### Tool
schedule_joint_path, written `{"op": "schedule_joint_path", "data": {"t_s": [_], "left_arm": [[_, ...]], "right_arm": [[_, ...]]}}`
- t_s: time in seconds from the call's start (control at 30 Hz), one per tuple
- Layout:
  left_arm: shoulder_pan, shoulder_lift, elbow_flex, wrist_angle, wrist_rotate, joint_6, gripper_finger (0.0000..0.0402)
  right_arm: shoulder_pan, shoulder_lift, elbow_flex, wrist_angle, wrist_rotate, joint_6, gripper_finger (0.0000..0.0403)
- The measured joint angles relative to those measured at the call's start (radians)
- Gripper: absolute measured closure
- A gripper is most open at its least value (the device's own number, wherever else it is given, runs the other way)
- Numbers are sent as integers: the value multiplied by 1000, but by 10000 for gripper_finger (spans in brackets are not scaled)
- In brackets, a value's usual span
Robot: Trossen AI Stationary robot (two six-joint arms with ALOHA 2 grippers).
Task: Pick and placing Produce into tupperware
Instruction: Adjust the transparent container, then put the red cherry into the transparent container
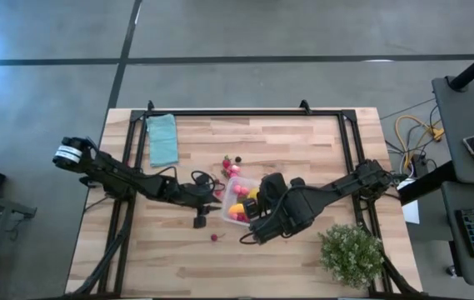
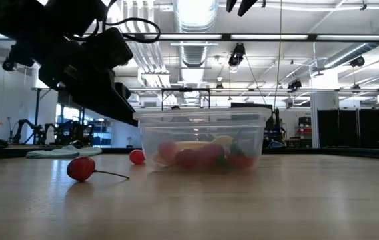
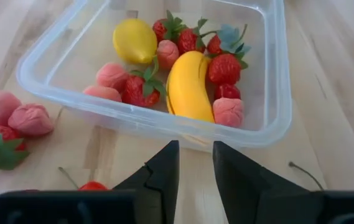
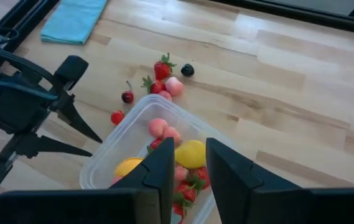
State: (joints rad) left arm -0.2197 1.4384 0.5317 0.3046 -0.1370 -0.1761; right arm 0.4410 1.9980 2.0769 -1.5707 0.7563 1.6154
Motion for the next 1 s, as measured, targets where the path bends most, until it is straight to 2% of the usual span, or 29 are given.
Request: {"op": "schedule_joint_path", "data": {"t_s": [0.1,0.23,0.33,0.5,0.63,0.73,0.9,1.0], "left_arm": [[0,-22,0,-39,6,0,318],[4,-93,-2,-237,-53,0,318],[5,-167,-4,-421,-125,-2,318],[4,-343,-19,-576,-215,-73,295],[5,-491,-30,-630,-242,-155,255],[5,-573,-40,-645,-243,-160,226],[5,-608,-54,-640,-224,-21,200],[5,-575,-67,-626,-141,77,199]], "right_arm": [[0,0,0,0,-2,1,320],[-6,0,0,0,-6,15,311],[-30,0,0,1,-42,20,287],[-94,0,-5,8,-89,-20,225],[-166,0,-6,39,-150,-87,176],[-213,0,-6,69,-162,-129,152],[-252,0,-1,75,-232,-183,132],[-252,0,9,80,-252,-188,129]]}}
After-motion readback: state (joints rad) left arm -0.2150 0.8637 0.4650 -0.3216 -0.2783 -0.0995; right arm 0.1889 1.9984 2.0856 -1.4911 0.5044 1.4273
